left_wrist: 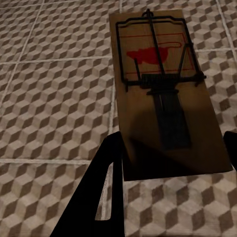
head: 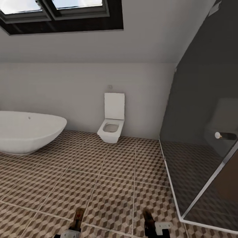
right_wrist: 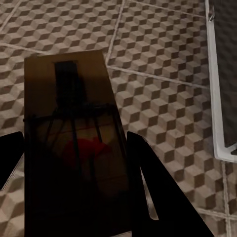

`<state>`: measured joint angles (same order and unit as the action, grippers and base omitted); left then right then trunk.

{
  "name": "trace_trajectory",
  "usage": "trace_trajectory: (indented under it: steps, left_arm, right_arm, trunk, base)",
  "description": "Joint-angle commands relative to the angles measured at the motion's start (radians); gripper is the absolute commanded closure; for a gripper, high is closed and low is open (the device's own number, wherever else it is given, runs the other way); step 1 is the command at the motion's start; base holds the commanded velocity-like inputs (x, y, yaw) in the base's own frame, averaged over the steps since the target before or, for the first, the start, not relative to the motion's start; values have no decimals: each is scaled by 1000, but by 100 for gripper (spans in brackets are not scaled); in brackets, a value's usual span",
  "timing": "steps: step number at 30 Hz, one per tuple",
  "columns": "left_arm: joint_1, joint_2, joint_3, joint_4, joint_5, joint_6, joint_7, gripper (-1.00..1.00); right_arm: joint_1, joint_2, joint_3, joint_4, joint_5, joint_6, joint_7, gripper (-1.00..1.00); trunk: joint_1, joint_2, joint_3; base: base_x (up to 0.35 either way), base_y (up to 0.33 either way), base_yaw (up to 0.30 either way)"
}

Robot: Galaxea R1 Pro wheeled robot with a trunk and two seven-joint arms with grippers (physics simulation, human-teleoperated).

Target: Take the four mousetraps from the cabinet in the bathroom and place them on the bathroom floor. Make sure all four end up on the same floor surface, and ensure that at least two of them are either under or directly next to the same bathroom sink.

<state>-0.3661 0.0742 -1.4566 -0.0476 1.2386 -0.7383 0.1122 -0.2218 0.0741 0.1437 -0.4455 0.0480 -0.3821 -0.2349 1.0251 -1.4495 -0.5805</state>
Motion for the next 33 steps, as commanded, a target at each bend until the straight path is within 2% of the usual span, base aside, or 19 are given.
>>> trace_trajectory:
  steps: [1,33]
  left_arm:
    - [0,1,-8,-3,-1,-1,11,100]
    - [0,1,-8,-3,-1,-1,11,100]
  right_arm:
    - [-1,0,5,1,3,-1,-9,100]
    - [-1,0,5,1,3,-1,-9,100]
  trunk:
    - [0,0,-1]
    - [0,0,-1]
  base:
    - [0,0,285]
    - [0,0,281]
